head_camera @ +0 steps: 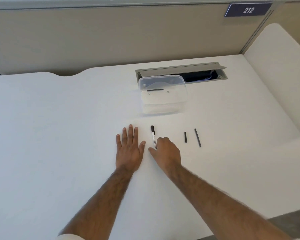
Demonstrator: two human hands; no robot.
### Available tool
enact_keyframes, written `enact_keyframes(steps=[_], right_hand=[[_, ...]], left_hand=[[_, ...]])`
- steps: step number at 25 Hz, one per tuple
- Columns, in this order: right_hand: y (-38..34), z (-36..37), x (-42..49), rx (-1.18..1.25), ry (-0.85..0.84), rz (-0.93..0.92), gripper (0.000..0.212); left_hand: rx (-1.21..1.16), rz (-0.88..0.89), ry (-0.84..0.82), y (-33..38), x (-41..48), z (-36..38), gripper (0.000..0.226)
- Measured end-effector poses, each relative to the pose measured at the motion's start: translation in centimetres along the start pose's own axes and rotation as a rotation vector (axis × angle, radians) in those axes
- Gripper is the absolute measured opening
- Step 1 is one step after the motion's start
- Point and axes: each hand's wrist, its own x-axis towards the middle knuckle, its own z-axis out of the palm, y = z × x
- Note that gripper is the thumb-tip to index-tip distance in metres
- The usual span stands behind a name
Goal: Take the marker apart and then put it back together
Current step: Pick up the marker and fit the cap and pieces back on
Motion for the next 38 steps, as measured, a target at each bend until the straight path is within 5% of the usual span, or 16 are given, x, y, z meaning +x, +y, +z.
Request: enact_keyframes(steps=[6,10,14,19,23,26,29,38], right_hand=[[-0.4,0.2,0.2,0.074,0.009,0.075,0.021],[-0.5,-0.3,-0.2,0.107,0.038,0.075,0.016],[-0.3,-0.9,-1.8,0.116,0.128,-0.042,0.02],[0.9,-2.2,-2.9,0.076,0.202,-0.178,0.019],[4.0,-3.8,-2.3,0.185,0.234,-0.252,0.031],[9.3,-5.6,-0.2,0.234,0.297,-0.02,0.02],[14.0,-7.1,1.8,0.142,0.179,0.189,0.019],[15.7,-7.1,3.8,0.098,0.06,0.137,0.021]], left_hand=[[-0.179,0.022,-0.006,-0.6,-0.6,-0.7,0.068],[-0.428,-0.068,0.046,0.2,-1.3,-1.7,0.049],[-0.944,-0.245,-0.01,3.1,-1.9,-3.1,0.023],[-1.544,-0.417,-0.136,5.8,-2.3,-4.6,0.025],[-1.641,-0.474,-0.098,6.5,-1.9,-5.3,0.02],[-1.695,-0.536,-0.029,7.2,-2.2,-5.8,0.017],[-1.697,-0.567,-0.014,8.7,-2.9,-5.7,0.017],[-1.686,-0.594,0.035,12.7,-3.7,-5.7,0.013]])
